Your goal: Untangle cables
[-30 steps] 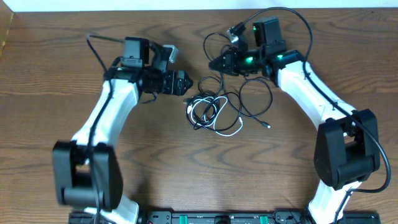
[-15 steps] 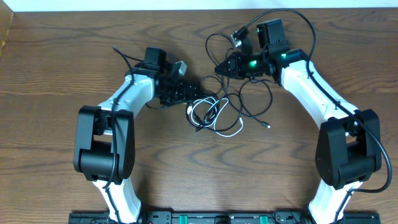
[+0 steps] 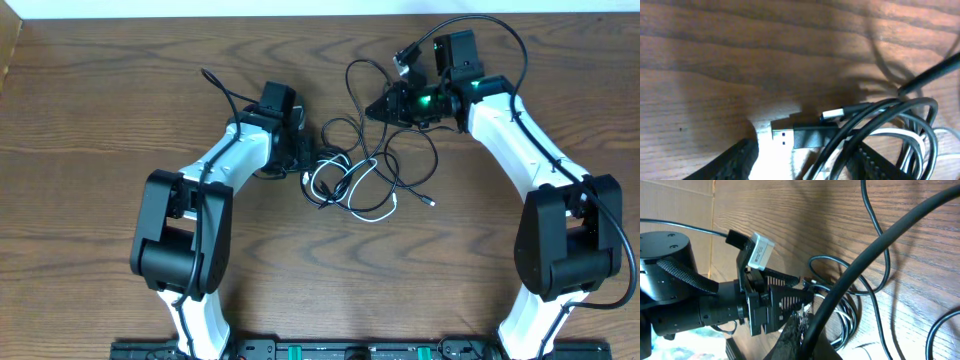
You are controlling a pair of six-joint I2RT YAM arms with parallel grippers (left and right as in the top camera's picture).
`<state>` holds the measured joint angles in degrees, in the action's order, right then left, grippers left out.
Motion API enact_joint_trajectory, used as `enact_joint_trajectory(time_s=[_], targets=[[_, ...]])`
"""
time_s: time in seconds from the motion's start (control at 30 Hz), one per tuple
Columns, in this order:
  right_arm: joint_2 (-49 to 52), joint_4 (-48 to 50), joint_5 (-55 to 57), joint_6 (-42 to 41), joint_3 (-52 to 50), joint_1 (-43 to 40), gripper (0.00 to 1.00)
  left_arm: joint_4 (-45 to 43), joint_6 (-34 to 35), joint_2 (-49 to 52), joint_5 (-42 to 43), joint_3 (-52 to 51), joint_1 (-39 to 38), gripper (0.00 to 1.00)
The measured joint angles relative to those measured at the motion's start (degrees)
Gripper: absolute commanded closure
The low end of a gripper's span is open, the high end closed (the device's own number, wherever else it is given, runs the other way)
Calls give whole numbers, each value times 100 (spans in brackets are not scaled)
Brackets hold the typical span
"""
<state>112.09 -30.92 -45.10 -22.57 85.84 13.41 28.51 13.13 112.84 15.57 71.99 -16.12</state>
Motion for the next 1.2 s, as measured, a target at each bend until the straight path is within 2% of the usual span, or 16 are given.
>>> enact_joint_trajectory(time_s=[0.1, 0.2, 0.3, 0.37, 0.53, 0.7, 0.83, 1.0, 1.2], targets=[[0, -24, -2, 70, 0, 0, 99, -66, 28, 2, -116, 0, -61, 41], [0, -61, -2, 140, 0, 0, 99, -179, 57, 66, -179, 4, -122, 51], [0, -125, -2, 251, 0, 0, 99, -269, 26, 142, -236, 48, -188, 72], [0, -151, -2, 289, 0, -7, 99, -330, 26, 203, -236, 98, -219, 92], [-22, -190, -374, 363, 0, -210, 99, -282, 81, 216, -247, 144, -195, 92], [-385, -94, -693, 398, -7, -686, 99, 153, 328, 166, -632, 181, 15, 92], [-1191, -55, -730, 492, -9, -977, 98, 334, 444, 129, -807, 184, 518, 92], [-2264, -79, -579, 680, -11, -940, 99, 498, 516, 140, -922, 162, 1150, 92], [-3644, -33, 389, 820, -15, -990, 99, 623, 861, 138, -1073, 162, 1840, 92]])
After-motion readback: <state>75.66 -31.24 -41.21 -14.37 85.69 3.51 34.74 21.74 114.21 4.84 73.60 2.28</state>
